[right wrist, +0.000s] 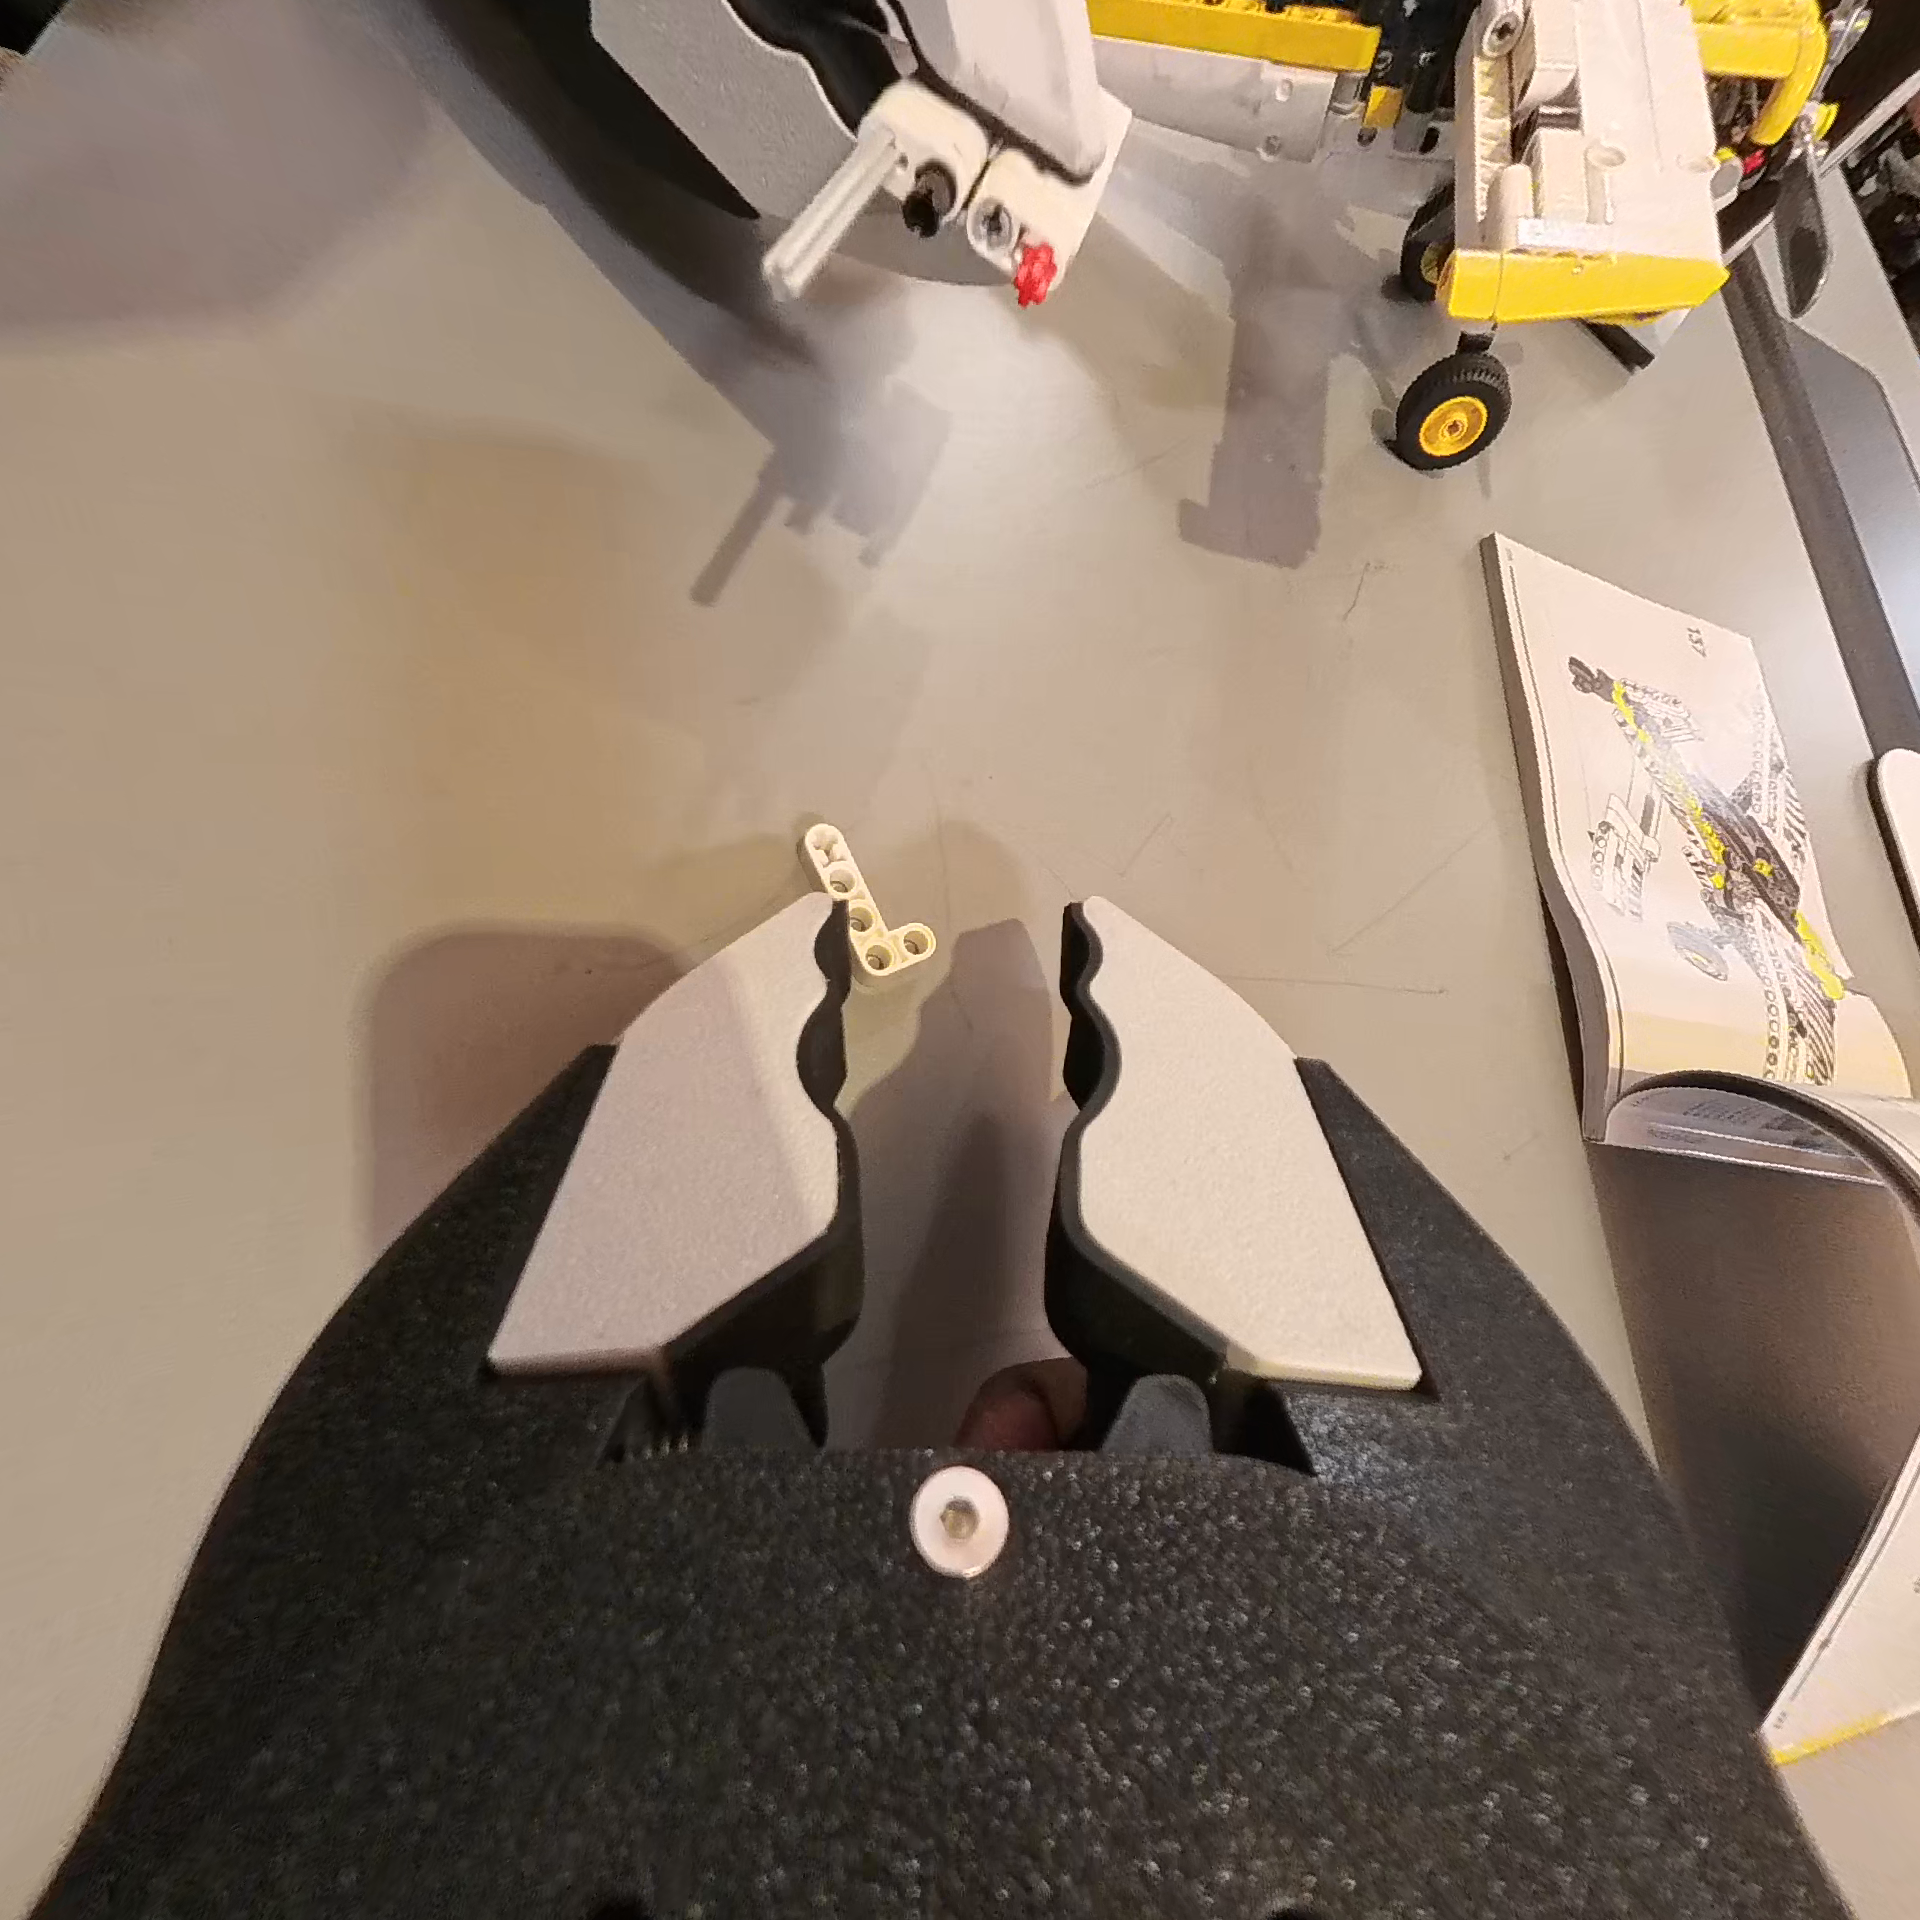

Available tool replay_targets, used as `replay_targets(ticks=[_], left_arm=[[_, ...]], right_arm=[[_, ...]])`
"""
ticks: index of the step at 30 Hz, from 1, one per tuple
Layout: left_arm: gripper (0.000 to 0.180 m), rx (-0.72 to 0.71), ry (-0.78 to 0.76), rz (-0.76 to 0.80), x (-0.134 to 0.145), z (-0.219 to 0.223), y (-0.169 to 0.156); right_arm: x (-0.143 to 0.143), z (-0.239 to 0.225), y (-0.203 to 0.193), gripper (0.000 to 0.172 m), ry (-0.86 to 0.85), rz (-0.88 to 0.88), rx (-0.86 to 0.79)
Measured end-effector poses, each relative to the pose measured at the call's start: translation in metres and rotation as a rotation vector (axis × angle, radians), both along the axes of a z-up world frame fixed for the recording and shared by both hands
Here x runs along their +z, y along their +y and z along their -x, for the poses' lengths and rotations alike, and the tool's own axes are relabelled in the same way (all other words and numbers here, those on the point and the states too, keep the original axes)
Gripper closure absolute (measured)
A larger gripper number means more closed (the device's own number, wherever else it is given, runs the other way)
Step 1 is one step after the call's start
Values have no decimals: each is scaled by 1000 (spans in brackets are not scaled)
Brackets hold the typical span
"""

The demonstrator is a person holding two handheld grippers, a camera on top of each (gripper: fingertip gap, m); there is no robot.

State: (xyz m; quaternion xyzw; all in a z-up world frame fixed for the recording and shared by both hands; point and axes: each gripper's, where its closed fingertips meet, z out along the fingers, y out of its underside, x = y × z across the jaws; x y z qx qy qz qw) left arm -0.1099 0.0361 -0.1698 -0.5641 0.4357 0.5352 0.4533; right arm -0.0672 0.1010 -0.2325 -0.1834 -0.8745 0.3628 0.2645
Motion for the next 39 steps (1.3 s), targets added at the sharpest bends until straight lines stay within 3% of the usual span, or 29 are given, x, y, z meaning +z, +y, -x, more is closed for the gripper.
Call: replay_targets(ticks=[20,32,39], left_arm=[[173,48,-58,83,-17,7,5],[173,74,-127,138,-28,8,9],[173,136,-138,165,-34,18,9]], right_arm=[[-1,1,3,134,-12,-11,-17],[-13,-9,0,139,-239,33,-58],[-13,-6,-3,145,-228,10,-104]])
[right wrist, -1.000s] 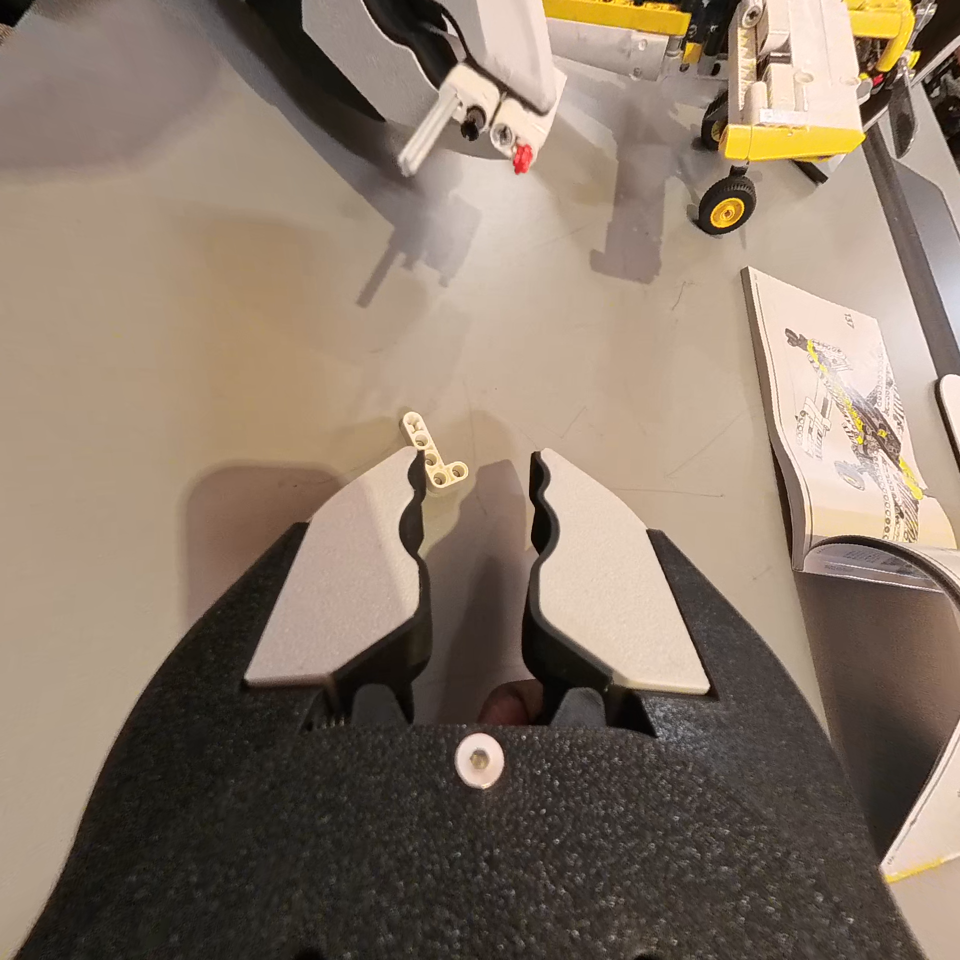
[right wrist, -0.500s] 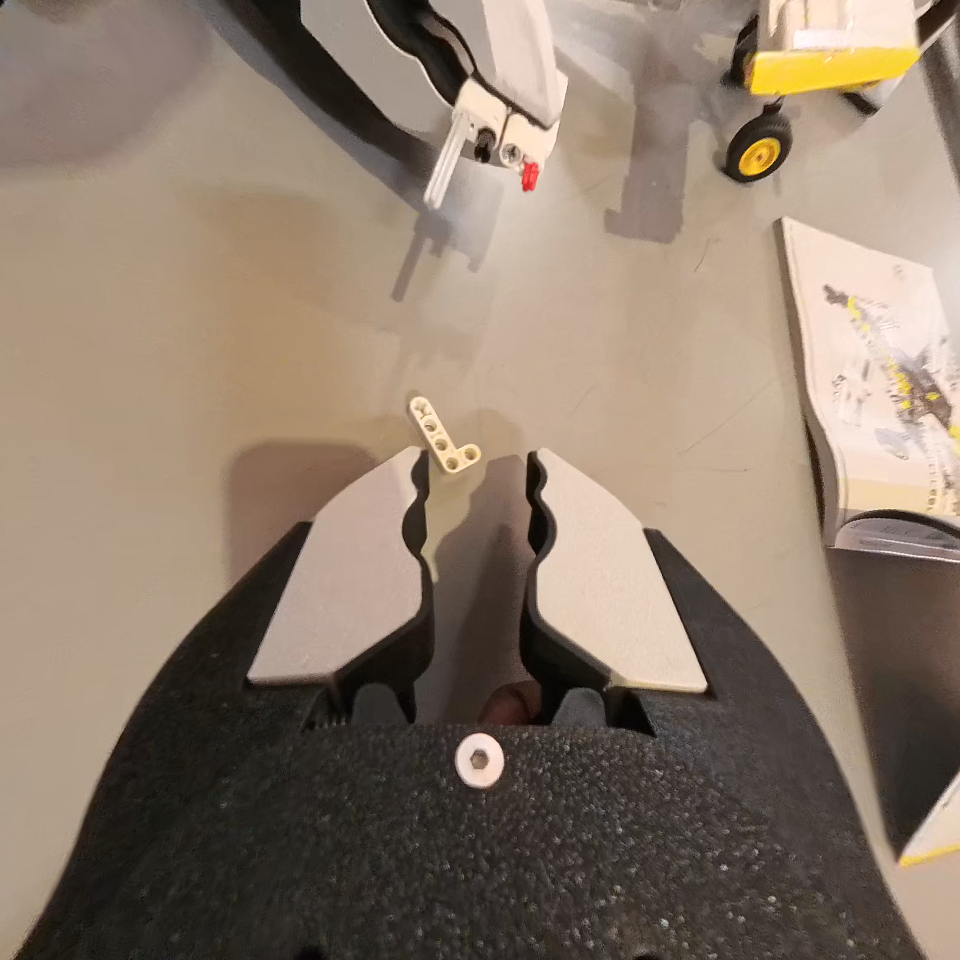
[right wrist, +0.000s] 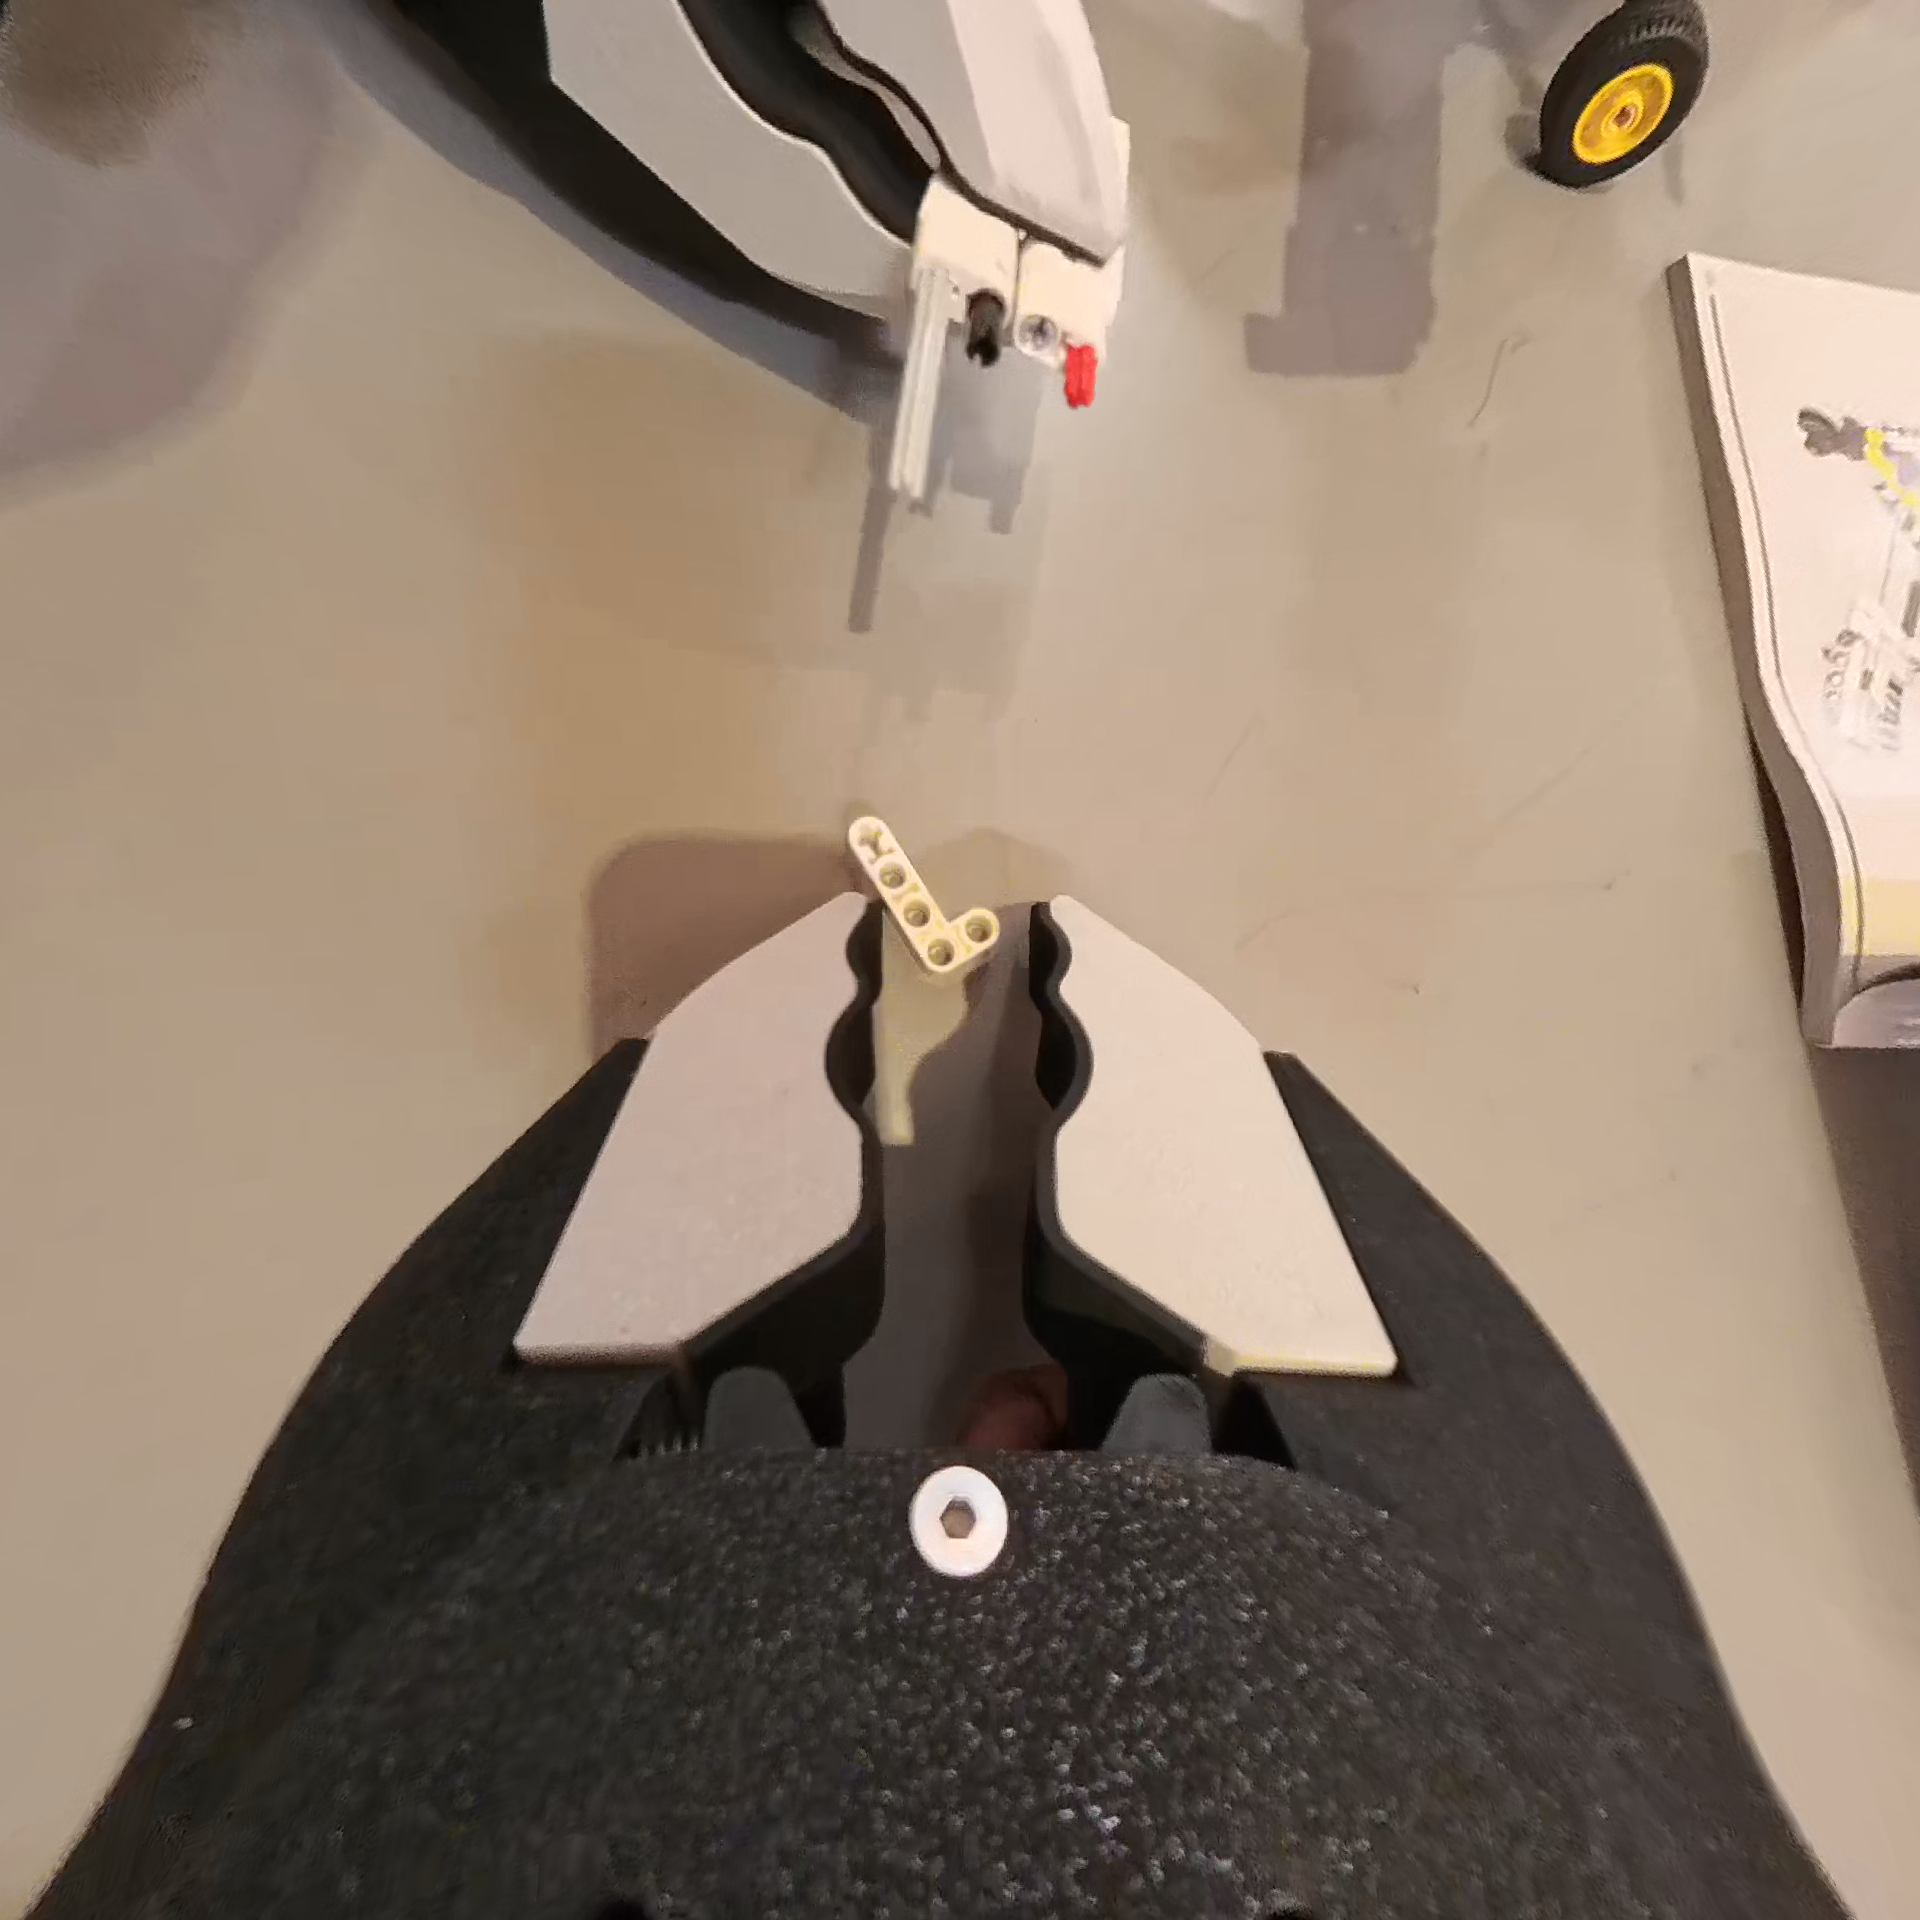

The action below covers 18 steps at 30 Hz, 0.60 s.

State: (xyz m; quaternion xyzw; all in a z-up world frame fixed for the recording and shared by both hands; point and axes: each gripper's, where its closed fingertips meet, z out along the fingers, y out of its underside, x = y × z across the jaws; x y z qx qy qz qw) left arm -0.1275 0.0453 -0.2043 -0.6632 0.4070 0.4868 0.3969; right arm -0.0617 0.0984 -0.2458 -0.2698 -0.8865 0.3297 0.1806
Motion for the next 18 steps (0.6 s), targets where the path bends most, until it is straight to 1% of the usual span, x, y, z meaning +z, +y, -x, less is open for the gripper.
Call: replay_targets(ticks=[5,10,14,18], left_arm=[[173,72,24,35,-6,10,1],[173,137,39,57,-9,15,3],[173,159,35,69,-12,14,5],[173,153,21,72,-13,11,6]], right_arm=[[10,10,-1,139,120,-52,-16],[26,26,-7,137,329,-127,-47],[36,37,-13,136,503,-220,-56],[36,40,-21,137,593,-286,-26]])
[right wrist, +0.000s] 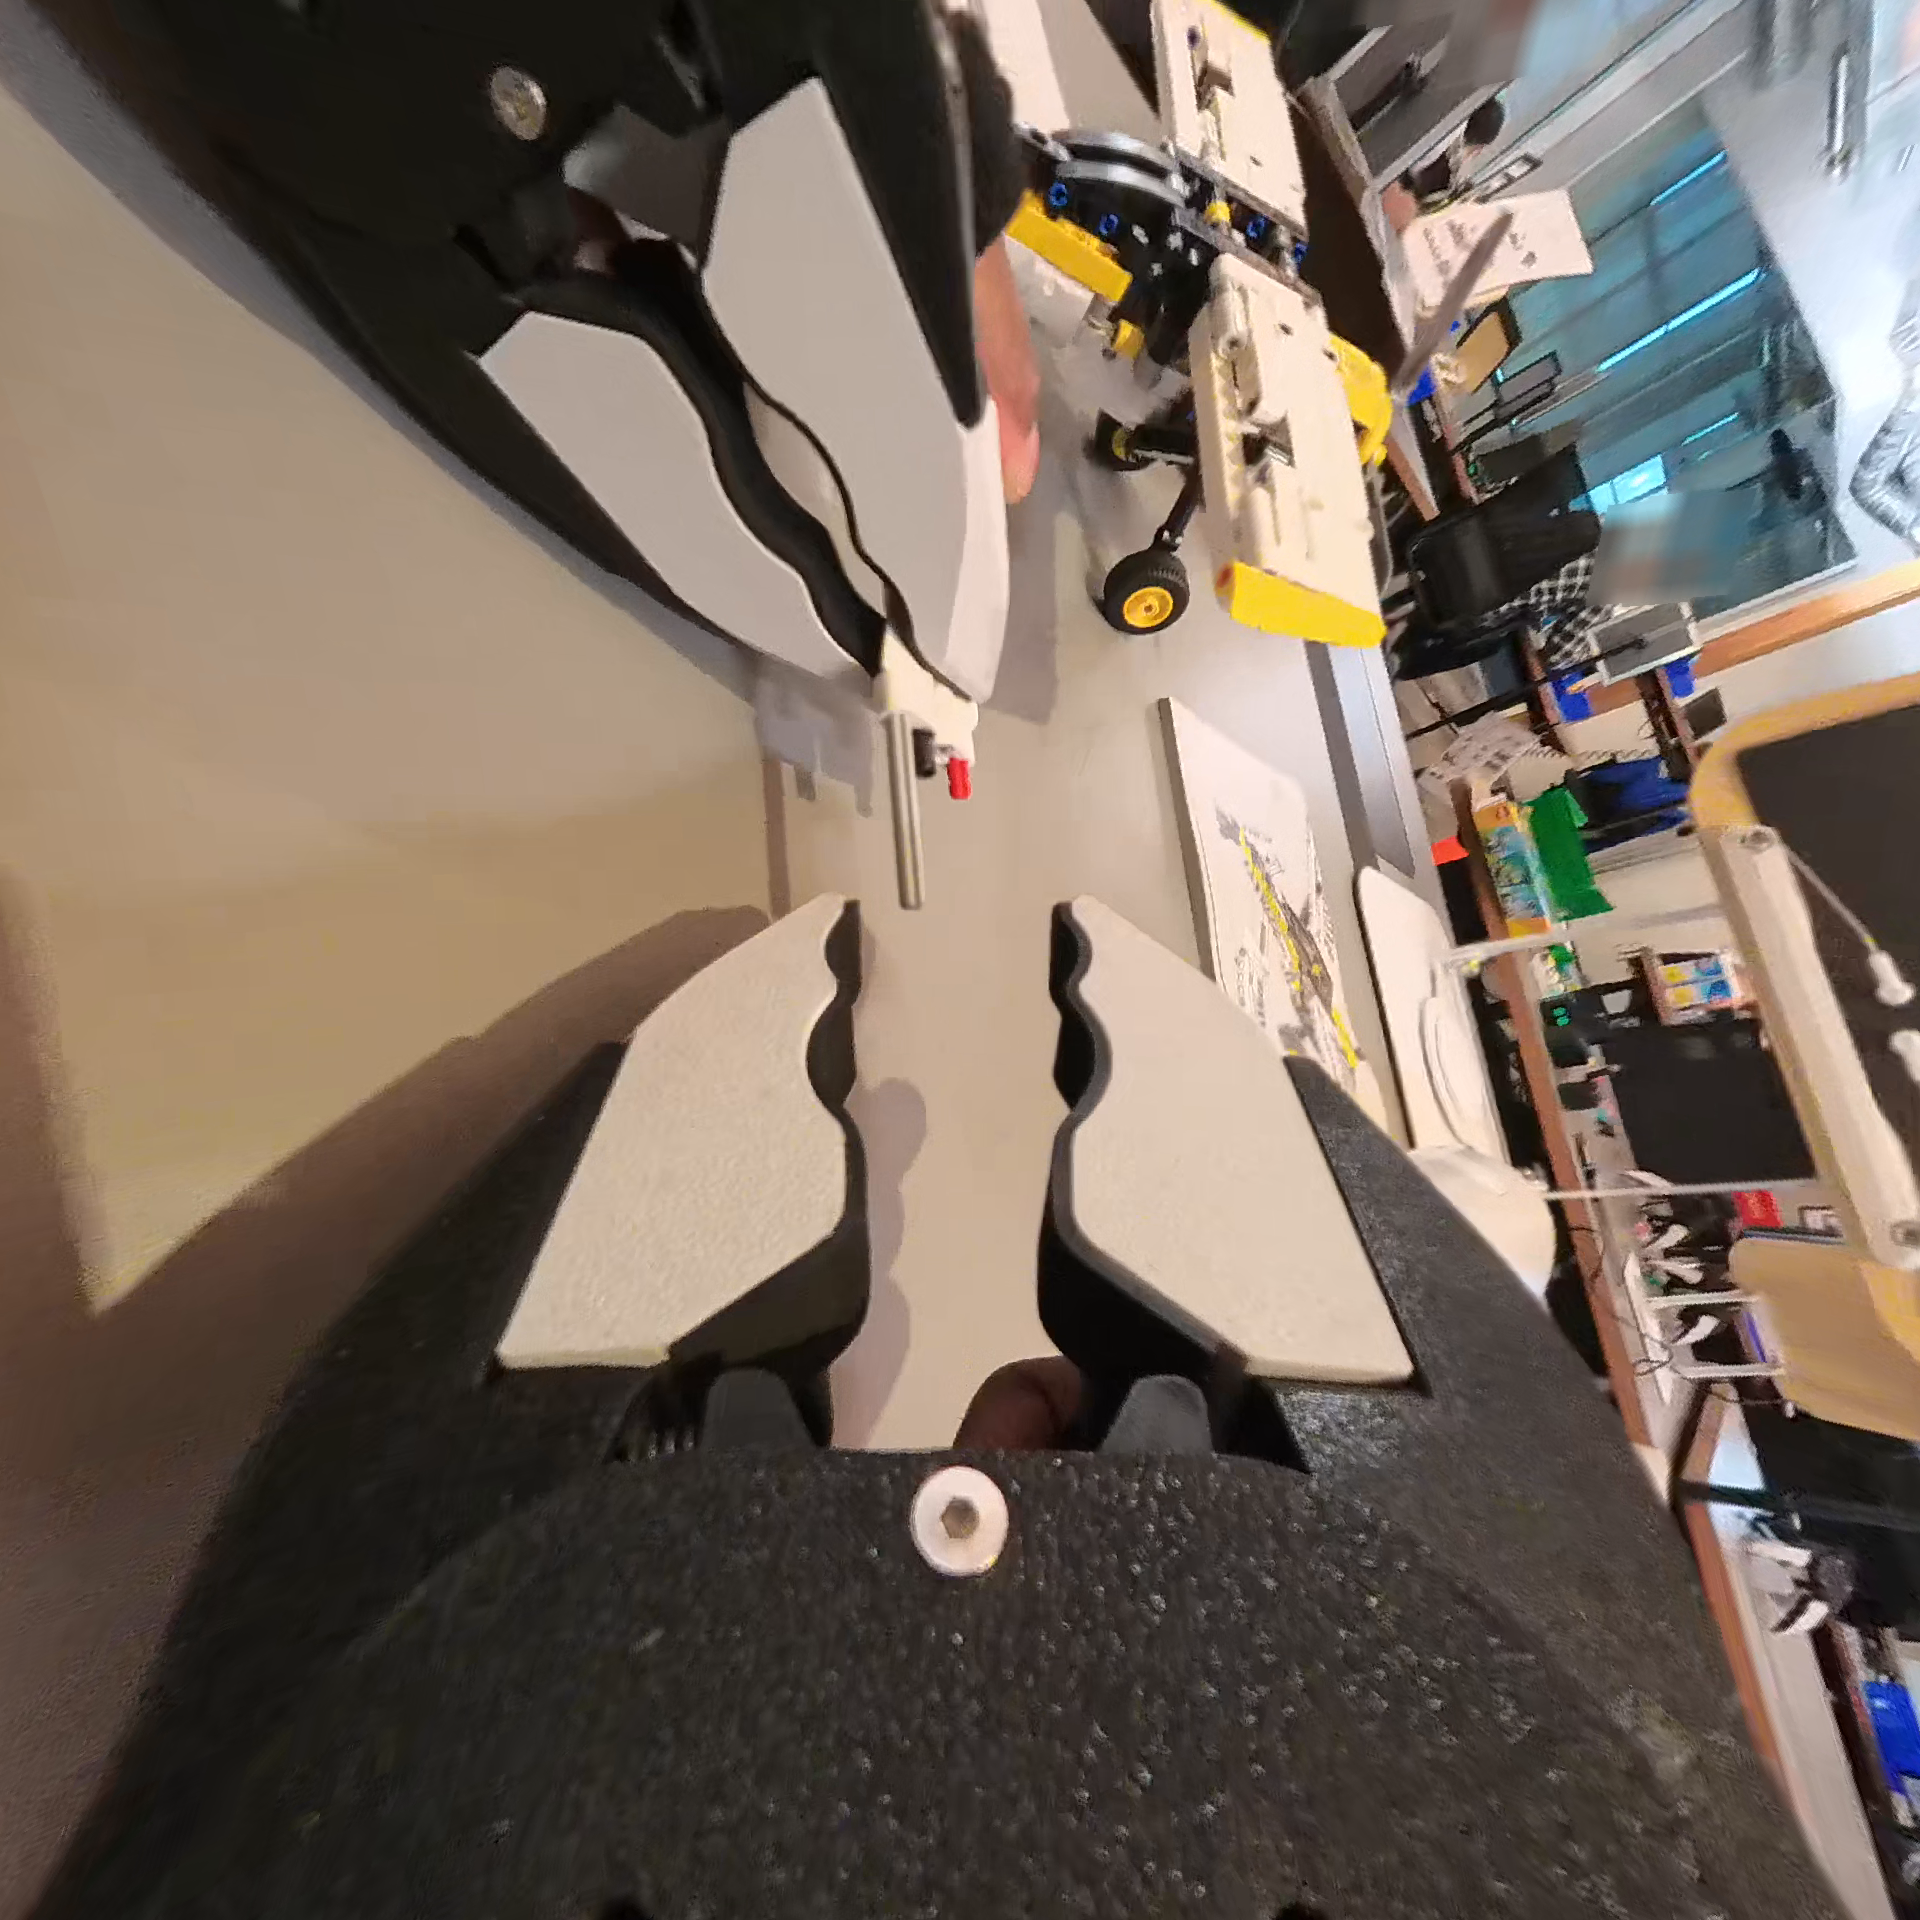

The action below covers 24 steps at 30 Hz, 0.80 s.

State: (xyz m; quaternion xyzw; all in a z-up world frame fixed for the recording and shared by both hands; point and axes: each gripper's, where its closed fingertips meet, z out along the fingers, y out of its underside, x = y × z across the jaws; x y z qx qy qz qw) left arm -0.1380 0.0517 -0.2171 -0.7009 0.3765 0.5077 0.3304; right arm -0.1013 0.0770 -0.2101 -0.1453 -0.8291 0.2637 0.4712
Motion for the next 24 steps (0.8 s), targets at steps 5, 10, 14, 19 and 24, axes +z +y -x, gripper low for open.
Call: replay_targets(ticks=[5,10,14,19,24], left_arm=[[173,13,-6,-7,1,0,0],[173,30,-14,-11,2,2,0],[173,29,-6,-16,2,1,1],[173,29,2,-33,5,0,2],[171,23,-49,-91,12,0,2]], right_arm=[[3,3,-10,137,61,-19,11],[2,4,-20,138,123,-94,26],[0,10,-22,142,174,-181,-4],[0,15,-19,166,219,-252,-37],[6,15,-19,167,289,-307,-29]])
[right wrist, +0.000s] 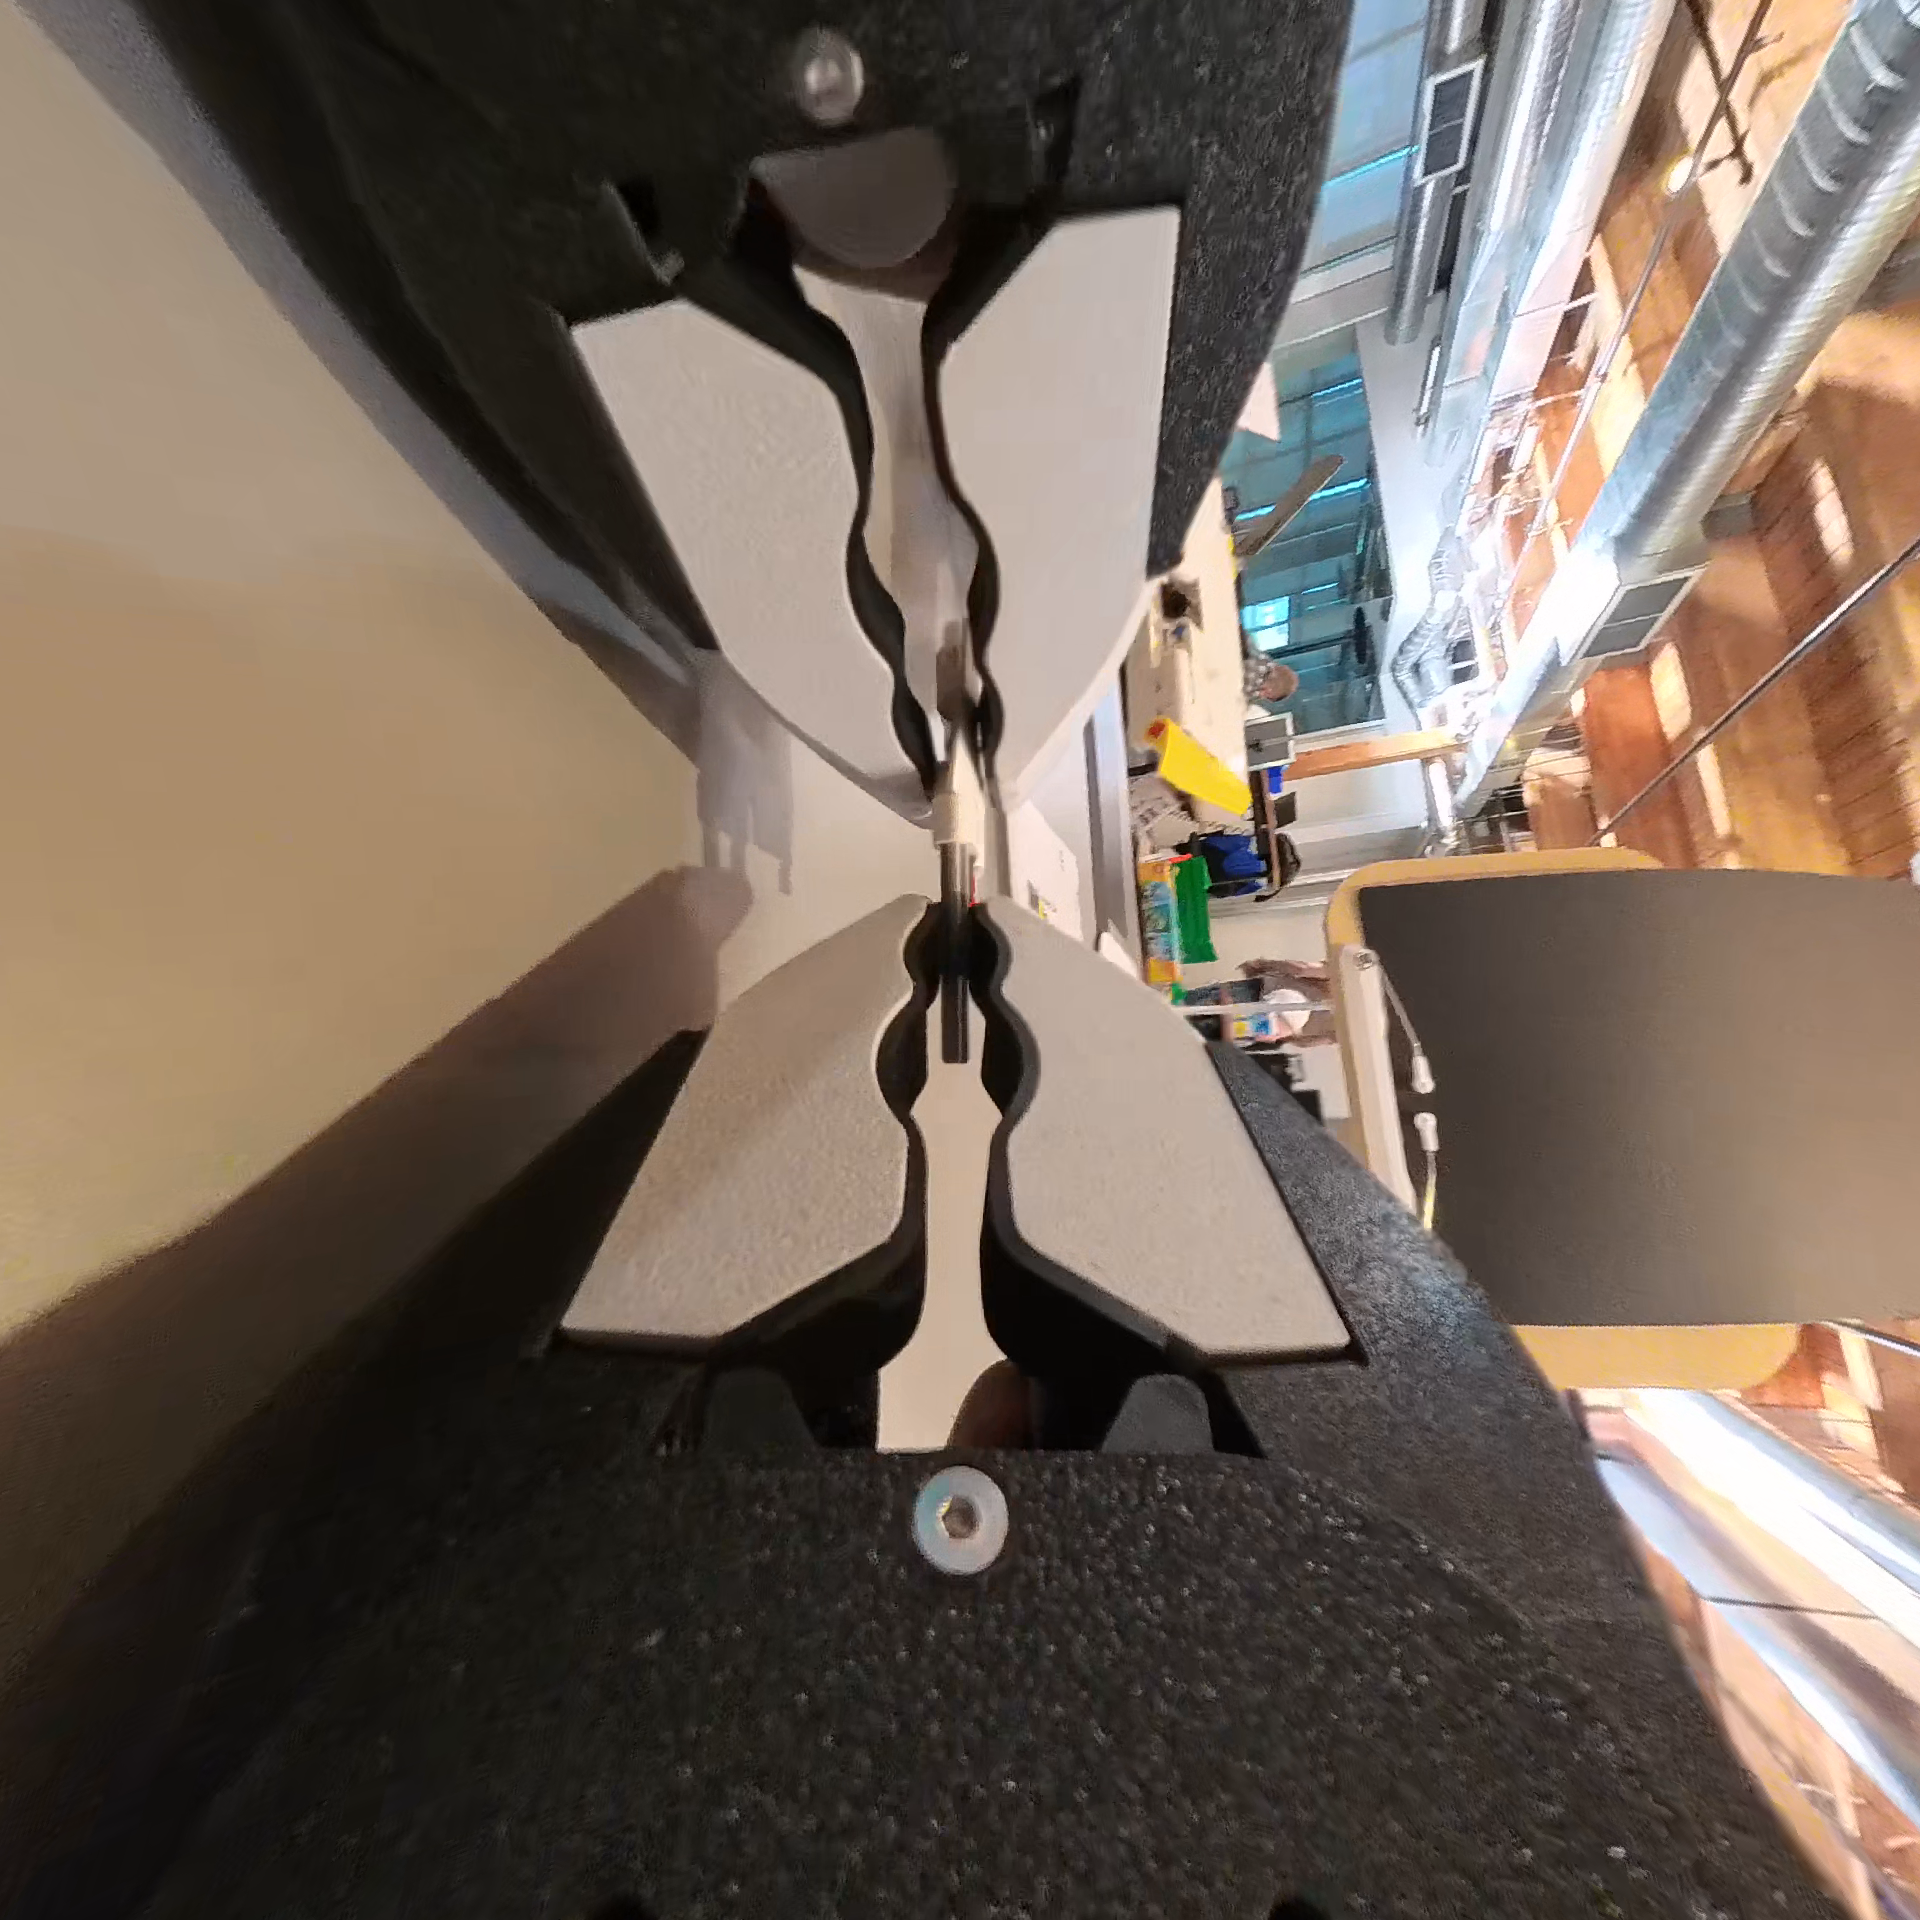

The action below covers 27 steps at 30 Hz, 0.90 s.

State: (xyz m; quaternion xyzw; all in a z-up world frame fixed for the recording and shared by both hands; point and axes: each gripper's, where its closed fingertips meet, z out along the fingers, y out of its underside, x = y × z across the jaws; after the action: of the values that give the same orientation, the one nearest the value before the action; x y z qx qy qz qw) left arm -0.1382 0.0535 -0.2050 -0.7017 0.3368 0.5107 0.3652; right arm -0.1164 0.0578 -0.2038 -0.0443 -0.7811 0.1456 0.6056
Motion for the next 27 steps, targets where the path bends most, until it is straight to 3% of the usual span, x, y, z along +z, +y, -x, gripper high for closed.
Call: replay_targets(ticks=[6,14,18,23,27], left_arm=[[158,-58,-262,-76,10,-1,-5],[140,-135,-687,-57,9,-12,-12],[136,-156,-1060,-46,13,-20,-18],[136,-237,-1698,-49,31,-26,-27],[137,-300,-2041,31,39,-35,-31]], right_arm=[[12,1,10,167,108,-51,35],[17,1,20,167,165,-92,71],[22,-6,19,168,207,-118,114],[33,-19,19,168,281,-131,200],[40,-32,12,168,353,-176,290]])
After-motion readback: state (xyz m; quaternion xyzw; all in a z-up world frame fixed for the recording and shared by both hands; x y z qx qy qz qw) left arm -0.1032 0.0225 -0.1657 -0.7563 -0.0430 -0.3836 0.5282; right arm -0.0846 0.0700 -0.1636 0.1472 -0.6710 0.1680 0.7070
